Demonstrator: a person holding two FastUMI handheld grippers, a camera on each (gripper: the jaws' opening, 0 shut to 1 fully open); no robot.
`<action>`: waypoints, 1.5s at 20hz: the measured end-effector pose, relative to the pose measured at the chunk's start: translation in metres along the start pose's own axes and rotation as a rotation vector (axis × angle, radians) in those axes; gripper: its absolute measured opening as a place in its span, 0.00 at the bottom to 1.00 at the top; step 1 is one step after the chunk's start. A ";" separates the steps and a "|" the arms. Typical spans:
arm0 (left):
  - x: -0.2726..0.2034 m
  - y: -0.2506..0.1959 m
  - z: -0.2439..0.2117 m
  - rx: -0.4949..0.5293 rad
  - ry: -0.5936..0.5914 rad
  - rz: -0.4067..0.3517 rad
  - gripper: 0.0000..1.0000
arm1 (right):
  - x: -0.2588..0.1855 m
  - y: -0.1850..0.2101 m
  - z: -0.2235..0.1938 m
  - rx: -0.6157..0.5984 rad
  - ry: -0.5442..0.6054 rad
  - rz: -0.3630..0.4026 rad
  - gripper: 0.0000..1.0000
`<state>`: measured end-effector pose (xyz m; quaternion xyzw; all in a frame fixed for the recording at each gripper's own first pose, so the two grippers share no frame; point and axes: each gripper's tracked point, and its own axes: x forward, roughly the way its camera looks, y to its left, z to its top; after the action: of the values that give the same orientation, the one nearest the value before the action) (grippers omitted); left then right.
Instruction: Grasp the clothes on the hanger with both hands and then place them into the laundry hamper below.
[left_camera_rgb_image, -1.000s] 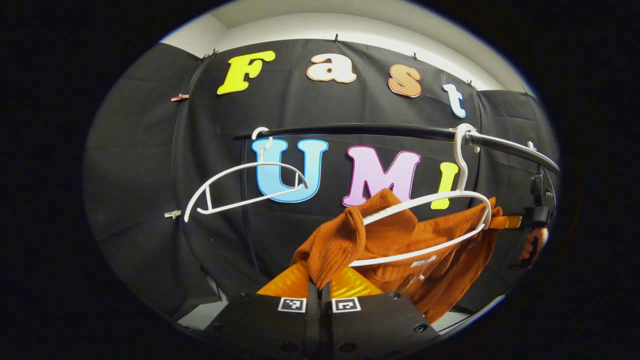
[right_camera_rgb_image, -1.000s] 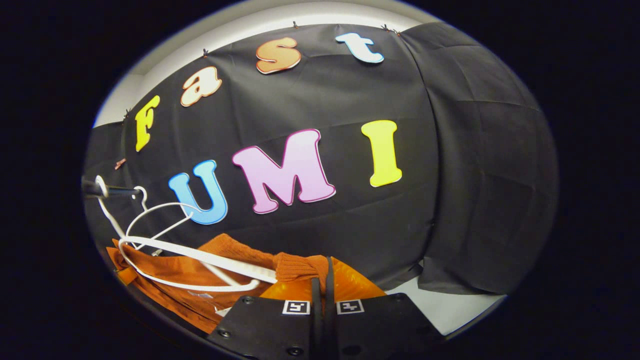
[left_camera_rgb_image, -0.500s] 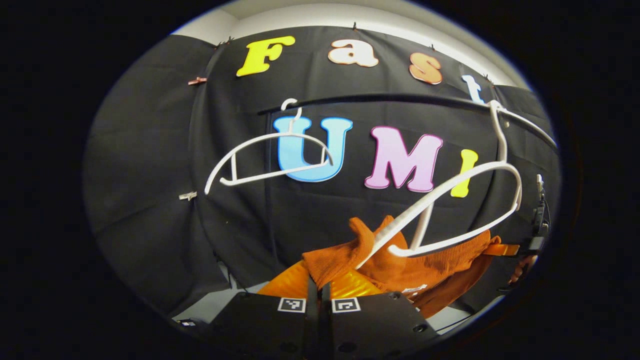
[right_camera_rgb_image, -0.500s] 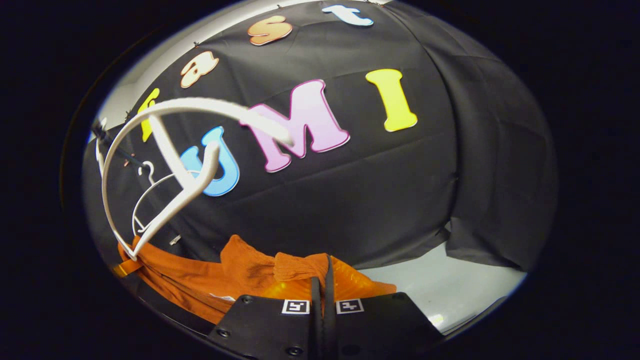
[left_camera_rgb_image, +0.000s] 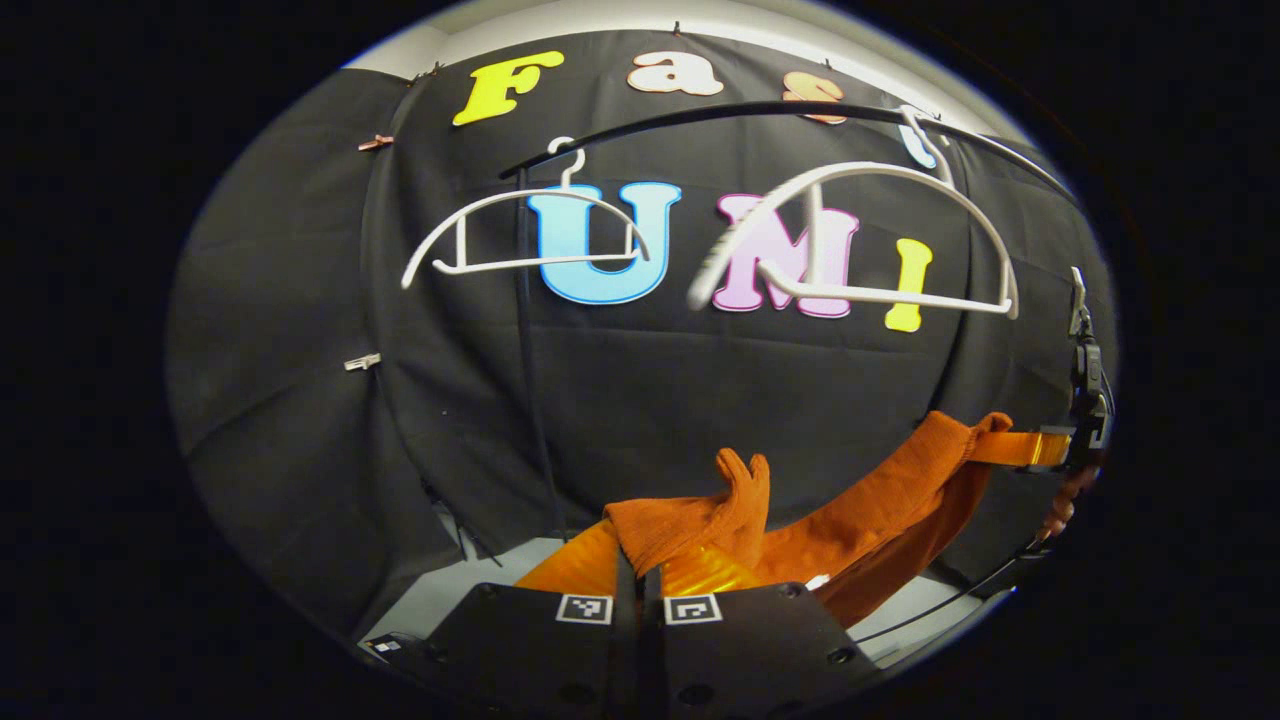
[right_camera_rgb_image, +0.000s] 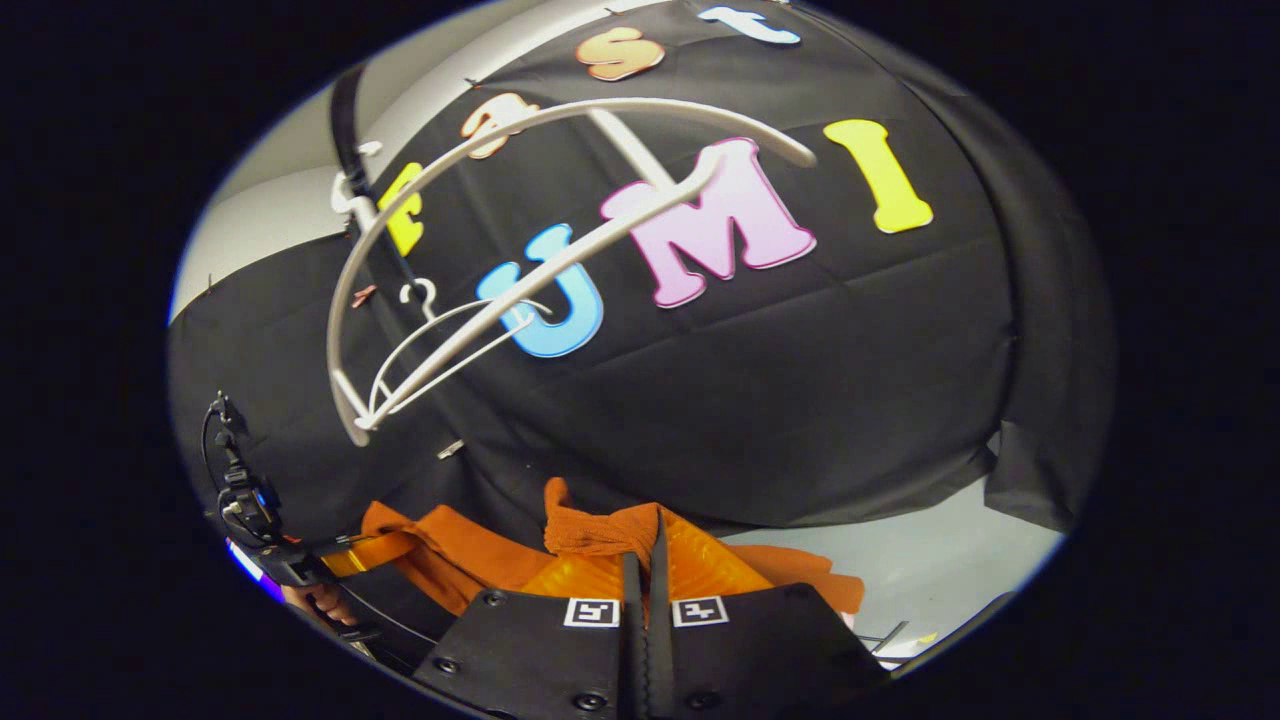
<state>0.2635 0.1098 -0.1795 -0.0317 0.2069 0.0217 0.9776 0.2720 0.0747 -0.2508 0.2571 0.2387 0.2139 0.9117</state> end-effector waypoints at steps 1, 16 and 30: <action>-0.003 -0.012 0.006 0.000 -0.017 -0.023 0.05 | -0.003 0.016 0.002 -0.016 -0.006 0.032 0.05; 0.027 -0.109 -0.031 0.035 -0.028 -0.248 0.05 | -0.007 0.025 -0.056 -0.086 0.103 0.042 0.05; 0.104 -0.103 -0.237 0.044 0.522 -0.097 0.05 | 0.017 -0.159 -0.240 -0.131 0.520 -0.382 0.08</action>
<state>0.2690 -0.0066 -0.4322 -0.0246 0.4505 -0.0386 0.8916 0.1974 0.0485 -0.5280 0.0851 0.4930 0.1122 0.8586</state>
